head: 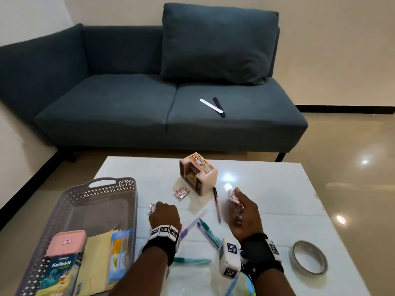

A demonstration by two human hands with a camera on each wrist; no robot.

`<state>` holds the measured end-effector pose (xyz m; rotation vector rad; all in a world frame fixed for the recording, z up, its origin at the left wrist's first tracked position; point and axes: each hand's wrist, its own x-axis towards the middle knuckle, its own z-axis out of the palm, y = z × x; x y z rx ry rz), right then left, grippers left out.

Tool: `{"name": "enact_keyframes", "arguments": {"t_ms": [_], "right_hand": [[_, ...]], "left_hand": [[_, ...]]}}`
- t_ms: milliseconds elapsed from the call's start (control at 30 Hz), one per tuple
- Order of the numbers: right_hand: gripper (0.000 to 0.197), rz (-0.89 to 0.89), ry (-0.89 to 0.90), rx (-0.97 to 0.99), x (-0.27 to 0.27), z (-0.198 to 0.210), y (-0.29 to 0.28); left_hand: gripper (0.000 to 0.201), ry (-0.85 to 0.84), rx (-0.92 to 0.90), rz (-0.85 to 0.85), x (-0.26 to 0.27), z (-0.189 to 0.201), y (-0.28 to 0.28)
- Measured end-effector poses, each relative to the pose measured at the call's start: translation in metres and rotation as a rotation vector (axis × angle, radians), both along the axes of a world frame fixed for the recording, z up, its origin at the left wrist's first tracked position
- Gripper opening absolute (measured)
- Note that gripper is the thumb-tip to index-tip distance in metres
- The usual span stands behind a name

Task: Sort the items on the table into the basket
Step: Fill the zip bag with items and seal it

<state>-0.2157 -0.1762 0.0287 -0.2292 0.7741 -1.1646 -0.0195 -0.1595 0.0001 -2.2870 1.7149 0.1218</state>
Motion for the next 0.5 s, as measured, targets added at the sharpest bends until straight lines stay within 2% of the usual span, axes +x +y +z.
{"name": "enact_keyframes", "arguments": {"t_ms": [100, 200, 367, 500], "right_hand": [[0.035, -0.023, -0.092, 0.011, -0.004, -0.005, 0.001], [0.034, -0.046, -0.086, 0.017, -0.007, -0.008, 0.002], [0.028, -0.005, 0.092, 0.034, 0.001, -0.013, 0.002], [0.024, -0.016, 0.262, 0.050, 0.017, -0.012, -0.007]], "left_hand": [[0.052, 0.014, -0.017, 0.020, 0.005, -0.012, 0.005], [0.049, -0.011, -0.016, 0.018, 0.007, -0.013, 0.007], [0.041, 0.016, -0.056, -0.038, 0.009, -0.016, 0.010], [0.044, 0.156, -0.101, 0.037, 0.009, -0.014, 0.010]]}}
